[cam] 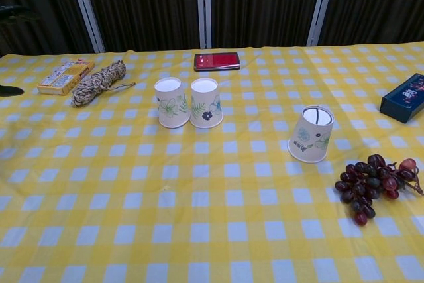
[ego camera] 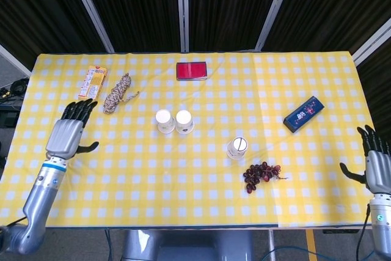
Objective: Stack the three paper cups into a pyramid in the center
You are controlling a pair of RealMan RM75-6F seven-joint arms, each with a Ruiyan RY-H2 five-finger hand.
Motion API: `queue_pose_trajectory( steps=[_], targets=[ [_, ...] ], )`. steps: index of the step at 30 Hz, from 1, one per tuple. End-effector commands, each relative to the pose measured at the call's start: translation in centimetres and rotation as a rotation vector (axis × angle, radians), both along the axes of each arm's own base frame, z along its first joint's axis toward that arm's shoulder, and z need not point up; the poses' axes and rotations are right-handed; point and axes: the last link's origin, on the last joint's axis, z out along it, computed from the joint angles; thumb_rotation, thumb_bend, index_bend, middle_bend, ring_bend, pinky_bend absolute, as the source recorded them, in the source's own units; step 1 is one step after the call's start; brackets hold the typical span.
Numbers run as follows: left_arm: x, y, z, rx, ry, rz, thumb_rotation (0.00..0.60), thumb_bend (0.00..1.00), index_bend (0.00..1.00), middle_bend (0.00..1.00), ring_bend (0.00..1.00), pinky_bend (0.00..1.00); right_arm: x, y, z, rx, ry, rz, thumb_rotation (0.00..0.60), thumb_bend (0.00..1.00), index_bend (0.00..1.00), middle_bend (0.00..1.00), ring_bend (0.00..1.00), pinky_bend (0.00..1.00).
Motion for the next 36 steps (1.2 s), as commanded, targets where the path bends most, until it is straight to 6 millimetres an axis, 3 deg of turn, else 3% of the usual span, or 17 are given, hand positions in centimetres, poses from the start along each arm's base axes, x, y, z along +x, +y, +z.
queue_pose_trajectory(
  steps=[1, 6, 12, 18, 22, 36],
  targets=[
    [-1.1, -2.2, 1.6, 0.015, -0.012, 0.007, 0.600, 0.15, 0.00, 0.00, 0.00, 0.00, 2.7, -1.2, 0.0, 0.008, 0.022, 0.069, 0.600, 0.15, 0.04, 0.00, 0.00, 0.00],
    [-1.3, -2.6, 3.0, 0.043, -0.039, 0.009, 0.600, 0.14, 0.00, 0.00, 0.00, 0.00, 6.7, -3.1, -1.7, 0.083, 0.025, 0.150, 0.600, 0.15, 0.11, 0.00, 0.00, 0.00],
    [-1.7, -2.7, 4.0, 0.049, -0.073, 0.016, 0.600, 0.14, 0.00, 0.00, 0.00, 0.00, 11.7, -6.0, -5.2, 0.213, 0.017, 0.224, 0.600, 0.15, 0.26, 0.00, 0.00, 0.00],
    [-1.8, -2.7, 4.4, 0.039, -0.096, 0.010, 0.600, 0.14, 0.00, 0.00, 0.00, 0.00, 15.0, -8.2, -9.0, 0.304, 0.022, 0.241, 0.600, 0.16, 0.28, 0.00, 0.00, 0.00],
    [-2.1, -2.6, 4.6, 0.034, -0.110, 0.018, 0.600, 0.14, 0.00, 0.00, 0.00, 0.00, 16.2, -8.6, -11.1, 0.354, 0.039, 0.241, 0.600, 0.16, 0.29, 0.00, 0.00, 0.00],
    [-2.0, -2.4, 4.5, 0.018, -0.116, 0.013, 0.600, 0.14, 0.00, 0.00, 0.00, 0.00, 17.8, -8.0, -13.2, 0.444, 0.047, 0.225, 0.600, 0.15, 0.26, 0.00, 0.00, 0.00]
  ],
)
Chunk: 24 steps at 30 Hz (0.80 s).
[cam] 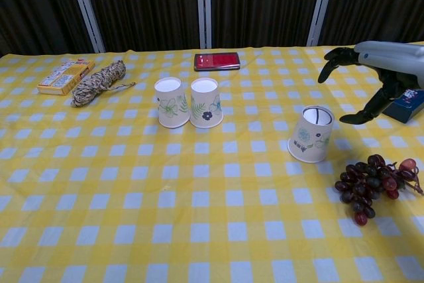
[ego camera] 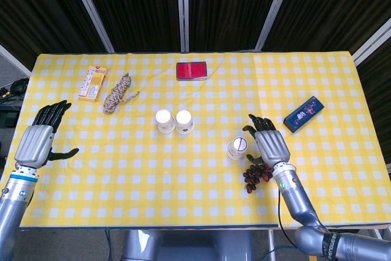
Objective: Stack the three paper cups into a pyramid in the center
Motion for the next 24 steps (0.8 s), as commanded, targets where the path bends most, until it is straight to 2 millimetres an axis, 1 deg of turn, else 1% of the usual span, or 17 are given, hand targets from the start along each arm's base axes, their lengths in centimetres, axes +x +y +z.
queue_pose_trajectory(
  steps=[1, 7, 16, 20, 24],
  targets=[
    [0.0, 0.0, 0.0, -0.003, 0.000, -0.001, 0.600, 0.14, 0.00, 0.00, 0.00, 0.00, 0.3, 0.0, -0.7, 0.031, 0.010, -0.001, 0.600, 0.15, 0.26, 0.00, 0.00, 0.00],
    [-0.1, 0.1, 0.1, 0.000, -0.005, 0.003, 0.600, 0.14, 0.00, 0.00, 0.00, 0.00, 0.2, -0.7, -1.9, 0.064, 0.034, -0.039, 0.600, 0.15, 0.23, 0.00, 0.00, 0.00],
    [-0.2, 0.4, 0.3, 0.002, -0.013, 0.012, 0.600, 0.14, 0.00, 0.00, 0.00, 0.00, -0.3, -1.1, -3.0, 0.082, 0.037, -0.064, 0.600, 0.15, 0.25, 0.00, 0.00, 0.00],
    [-0.2, 0.3, 0.3, -0.001, -0.013, 0.011, 0.600, 0.14, 0.00, 0.00, 0.00, 0.00, -0.4, -1.4, -3.3, 0.077, 0.034, -0.067, 0.600, 0.15, 0.30, 0.00, 0.00, 0.00],
    [-0.1, 0.3, 0.2, -0.003, -0.015, 0.009, 0.600, 0.14, 0.00, 0.00, 0.00, 0.00, -0.4, -1.5, -3.3, 0.063, 0.033, -0.058, 0.600, 0.16, 0.38, 0.02, 0.00, 0.00]
  ],
)
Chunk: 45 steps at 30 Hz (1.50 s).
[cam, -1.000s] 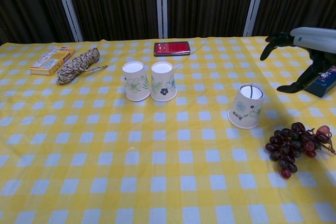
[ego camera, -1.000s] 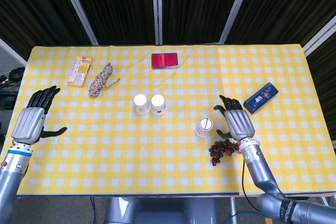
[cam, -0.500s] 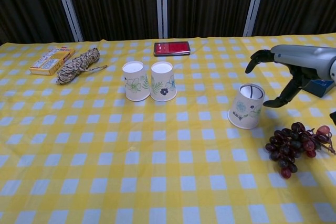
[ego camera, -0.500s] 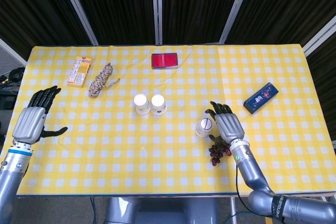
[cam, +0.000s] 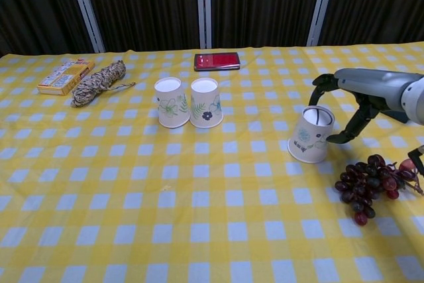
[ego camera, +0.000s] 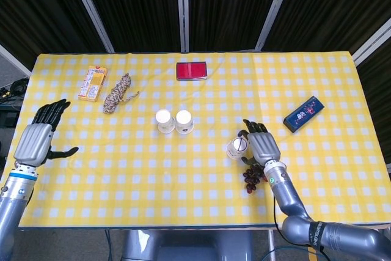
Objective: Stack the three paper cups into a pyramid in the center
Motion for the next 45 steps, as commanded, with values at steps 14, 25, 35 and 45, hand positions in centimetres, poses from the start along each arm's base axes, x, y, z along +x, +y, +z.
queue_pose_trajectory(
  steps=[14, 25, 35, 45],
  targets=[
    [-0.1, 0.1, 0.2, 0.002, -0.008, 0.006, 0.600, 0.14, 0.00, 0.00, 0.00, 0.00, 3.4, -0.7, 2.2, -0.088, -0.056, 0.106, 0.600, 0.17, 0.46, 0.08, 0.00, 0.00],
    [-0.3, 0.3, 0.3, -0.008, -0.026, 0.011, 0.600, 0.14, 0.00, 0.00, 0.00, 0.00, 11.1, -3.7, 3.3, -0.118, -0.125, 0.228, 0.600, 0.17, 0.46, 0.08, 0.00, 0.00],
    [-0.8, 0.9, 0.3, -0.017, -0.039, 0.033, 0.600, 0.14, 0.00, 0.00, 0.00, 0.00, 15.7, -6.0, -0.1, -0.060, -0.145, 0.255, 0.600, 0.17, 0.46, 0.09, 0.00, 0.00],
    [-1.4, 1.3, 0.7, -0.011, -0.055, 0.058, 0.600, 0.14, 0.00, 0.00, 0.00, 0.00, 18.1, -7.8, -1.7, -0.056, -0.173, 0.255, 0.600, 0.17, 0.46, 0.09, 0.00, 0.00]
  ],
)
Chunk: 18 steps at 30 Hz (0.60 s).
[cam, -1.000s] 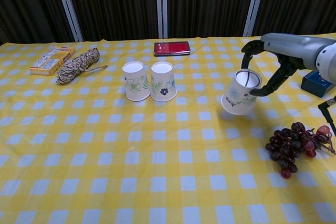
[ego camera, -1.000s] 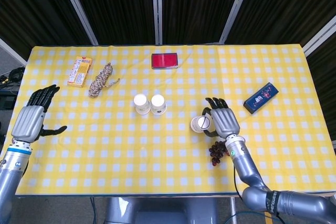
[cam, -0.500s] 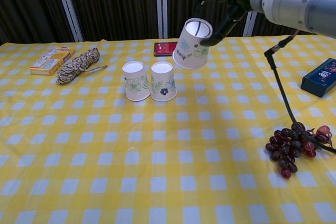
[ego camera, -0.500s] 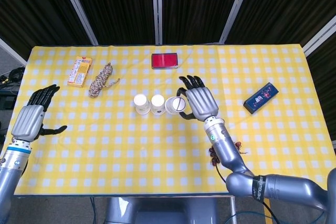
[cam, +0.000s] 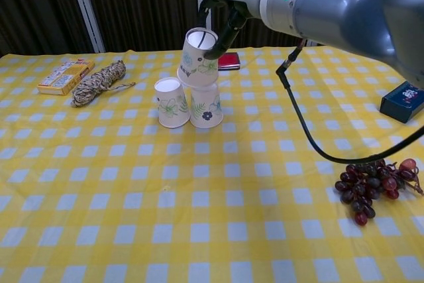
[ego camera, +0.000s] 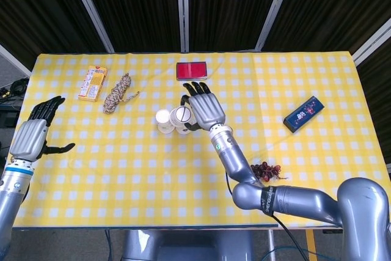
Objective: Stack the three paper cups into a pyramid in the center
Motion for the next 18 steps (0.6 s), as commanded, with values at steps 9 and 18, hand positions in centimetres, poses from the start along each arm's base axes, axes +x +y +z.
queue_pose_trajectory(
  steps=[9, 18],
  targets=[
    [-0.4, 0.4, 0.1, -0.004, -0.005, 0.022, 0.600, 0.14, 0.00, 0.00, 0.00, 0.00, 1.5, -0.8, -2.1, 0.040, -0.009, 0.001, 0.600, 0.17, 0.46, 0.09, 0.00, 0.00],
    [-0.7, 0.7, 0.1, -0.007, -0.010, 0.036, 0.600, 0.14, 0.00, 0.00, 0.00, 0.00, 1.7, -1.2, -3.0, 0.045, -0.011, 0.003, 0.600, 0.17, 0.46, 0.09, 0.00, 0.00]
  ],
)
